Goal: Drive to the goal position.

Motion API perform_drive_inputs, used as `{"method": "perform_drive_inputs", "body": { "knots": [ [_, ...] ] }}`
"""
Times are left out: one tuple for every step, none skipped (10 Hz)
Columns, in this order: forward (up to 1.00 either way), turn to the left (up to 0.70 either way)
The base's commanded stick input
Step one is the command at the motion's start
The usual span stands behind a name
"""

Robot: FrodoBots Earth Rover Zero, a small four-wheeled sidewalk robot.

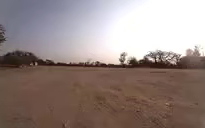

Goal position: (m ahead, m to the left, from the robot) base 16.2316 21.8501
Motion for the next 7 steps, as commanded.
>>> {"method": "perform_drive_inputs", "body": {
  "knots": [
    [0.7, 0.0],
    [0.7, 0.0],
    [0.7, 0.0],
    [0.7, 0.0],
    [0.7, 0.0],
    [0.7, 0.0],
    [0.7, 0.0]
  ]
}}
